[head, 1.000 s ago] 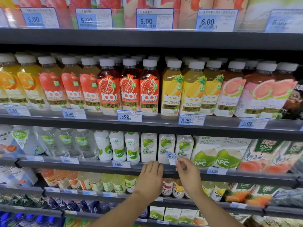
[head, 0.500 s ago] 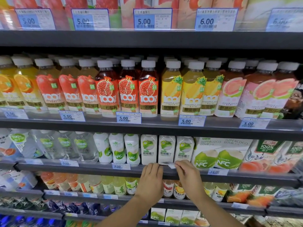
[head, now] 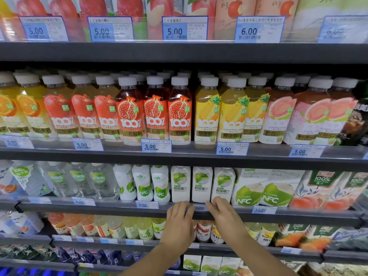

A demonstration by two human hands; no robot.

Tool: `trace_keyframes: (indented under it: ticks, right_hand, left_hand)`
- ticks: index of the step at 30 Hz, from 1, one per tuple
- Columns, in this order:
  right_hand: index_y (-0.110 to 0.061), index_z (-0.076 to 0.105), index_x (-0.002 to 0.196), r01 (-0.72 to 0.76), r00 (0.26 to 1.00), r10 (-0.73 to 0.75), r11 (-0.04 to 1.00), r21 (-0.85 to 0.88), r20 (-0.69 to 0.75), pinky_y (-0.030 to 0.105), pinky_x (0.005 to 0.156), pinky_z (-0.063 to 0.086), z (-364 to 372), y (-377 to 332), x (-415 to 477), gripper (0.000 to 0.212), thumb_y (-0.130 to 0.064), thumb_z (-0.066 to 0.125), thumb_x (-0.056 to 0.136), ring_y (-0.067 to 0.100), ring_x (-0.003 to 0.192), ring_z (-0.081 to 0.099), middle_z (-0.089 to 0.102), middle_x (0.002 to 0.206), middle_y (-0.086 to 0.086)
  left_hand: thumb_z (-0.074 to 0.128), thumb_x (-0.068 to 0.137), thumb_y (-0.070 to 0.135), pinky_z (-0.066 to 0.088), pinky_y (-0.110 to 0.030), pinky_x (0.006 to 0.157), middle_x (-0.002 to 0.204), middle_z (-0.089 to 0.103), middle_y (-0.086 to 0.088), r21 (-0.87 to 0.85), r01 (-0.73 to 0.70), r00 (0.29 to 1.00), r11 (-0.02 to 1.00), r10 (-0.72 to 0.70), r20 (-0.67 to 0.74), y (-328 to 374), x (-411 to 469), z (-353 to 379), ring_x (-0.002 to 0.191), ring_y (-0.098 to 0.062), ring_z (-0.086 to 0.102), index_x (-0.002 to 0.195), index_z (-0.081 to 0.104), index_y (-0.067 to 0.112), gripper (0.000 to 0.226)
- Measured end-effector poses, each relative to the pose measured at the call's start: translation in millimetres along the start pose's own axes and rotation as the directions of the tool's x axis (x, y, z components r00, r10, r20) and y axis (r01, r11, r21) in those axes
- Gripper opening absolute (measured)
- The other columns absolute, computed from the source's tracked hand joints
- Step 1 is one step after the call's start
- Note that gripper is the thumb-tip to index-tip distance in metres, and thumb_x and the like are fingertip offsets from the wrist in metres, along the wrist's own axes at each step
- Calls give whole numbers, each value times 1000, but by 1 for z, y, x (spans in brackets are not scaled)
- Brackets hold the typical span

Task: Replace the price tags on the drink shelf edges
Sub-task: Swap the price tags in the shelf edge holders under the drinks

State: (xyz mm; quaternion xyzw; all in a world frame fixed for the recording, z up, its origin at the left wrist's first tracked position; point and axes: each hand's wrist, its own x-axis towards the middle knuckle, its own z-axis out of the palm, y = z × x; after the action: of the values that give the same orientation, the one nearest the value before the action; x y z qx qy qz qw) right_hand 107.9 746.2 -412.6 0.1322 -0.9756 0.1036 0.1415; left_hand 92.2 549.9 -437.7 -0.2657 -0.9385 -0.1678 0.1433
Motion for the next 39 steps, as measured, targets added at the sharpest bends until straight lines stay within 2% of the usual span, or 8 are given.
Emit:
trace_keyframes:
  ticks: [2,5,8,15,21,27,32,39]
  right_hand:
    - [-12,65,118,4,1000,-5,1000,-30,-22,26,67,55,3,4,0,87,8,85,36,18,88,54,53,99,1]
    - [-13,67,107,8,998,-8,1000,0,-58,29,71,57,6,8,1,68,12,81,45,19,87,62,59,100,1]
    - [-12,69,101,-17,998,18,1000,24,-53,29,70,57,6,8,1,60,13,80,48,19,88,63,60,101,3]
    - [-12,71,106,-40,995,43,999,36,-94,28,68,57,7,7,-1,58,11,81,53,18,90,61,61,102,1]
    - [-12,68,111,-65,995,69,996,63,-75,29,55,53,9,8,-3,47,1,82,68,17,88,57,55,103,0]
    - [-15,70,108,-36,992,39,999,27,-122,28,63,54,6,0,-3,43,0,80,68,20,89,59,59,105,1]
    - [-14,72,106,62,982,-58,998,13,-182,36,70,55,15,-43,25,35,-5,79,72,23,89,61,63,104,3]
    - [-11,72,103,236,948,-216,970,60,-233,33,72,53,48,-161,82,18,-9,66,86,22,89,60,64,98,2]
  left_hand:
    - [64,73,17,40,-38,101,123,49,1,12,-11,1000,1000,11,4,-3,0,-2,116,-20,48,130,51,21,58]
    - [67,73,16,43,-41,98,123,51,-1,41,-43,999,998,41,32,-4,0,-3,116,-22,46,143,43,22,74]
    - [73,69,17,46,-41,92,120,52,-4,71,-68,997,995,65,42,-3,2,-3,114,-23,46,142,46,21,78]
    - [74,70,18,47,-40,87,115,52,-3,87,-72,997,994,69,38,-3,3,-5,110,-21,44,139,51,20,73]
    - [73,73,20,48,-41,86,113,52,-4,90,-84,996,992,82,31,-3,4,-5,109,-22,44,138,52,19,68]
    - [65,78,23,41,-43,97,126,45,-3,80,-58,997,995,54,57,-7,6,-13,118,-25,41,136,46,25,61]
    - [61,78,25,43,-44,96,125,49,-2,113,27,1000,993,-28,10,-49,-16,-41,114,-27,46,131,48,26,55]
    - [46,86,25,40,-43,99,126,51,0,168,160,987,973,-154,-46,-166,-74,-89,116,-25,49,129,54,24,44]
